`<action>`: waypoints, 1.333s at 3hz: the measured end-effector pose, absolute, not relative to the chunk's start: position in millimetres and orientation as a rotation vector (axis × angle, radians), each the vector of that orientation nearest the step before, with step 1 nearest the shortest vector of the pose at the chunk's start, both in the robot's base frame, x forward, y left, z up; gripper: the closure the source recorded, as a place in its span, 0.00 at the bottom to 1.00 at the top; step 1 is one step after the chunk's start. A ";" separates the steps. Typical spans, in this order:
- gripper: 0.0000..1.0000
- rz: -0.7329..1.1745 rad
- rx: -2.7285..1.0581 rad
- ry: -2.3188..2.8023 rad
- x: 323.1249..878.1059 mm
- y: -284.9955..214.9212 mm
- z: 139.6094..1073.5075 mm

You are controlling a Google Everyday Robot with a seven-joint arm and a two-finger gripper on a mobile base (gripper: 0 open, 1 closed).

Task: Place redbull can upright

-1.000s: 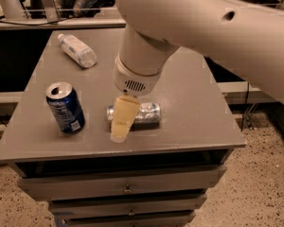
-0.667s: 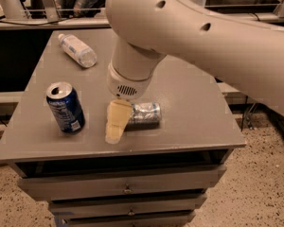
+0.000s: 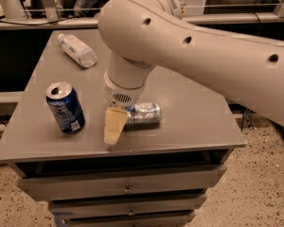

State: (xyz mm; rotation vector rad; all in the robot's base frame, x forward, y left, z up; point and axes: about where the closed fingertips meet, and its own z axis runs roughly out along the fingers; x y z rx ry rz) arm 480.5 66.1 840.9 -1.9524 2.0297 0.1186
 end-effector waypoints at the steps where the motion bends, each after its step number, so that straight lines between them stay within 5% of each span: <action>1: 0.40 0.103 -1.961 2.030 482.2 64.4 834.4; 3: 0.85 0.071 -1.941 2.016 486.5 58.3 852.6; 4: 1.00 0.079 -1.906 1.982 491.8 62.5 884.8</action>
Offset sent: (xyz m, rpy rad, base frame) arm 0.0053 -0.0134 -0.0077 -0.0294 -0.0158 -0.0050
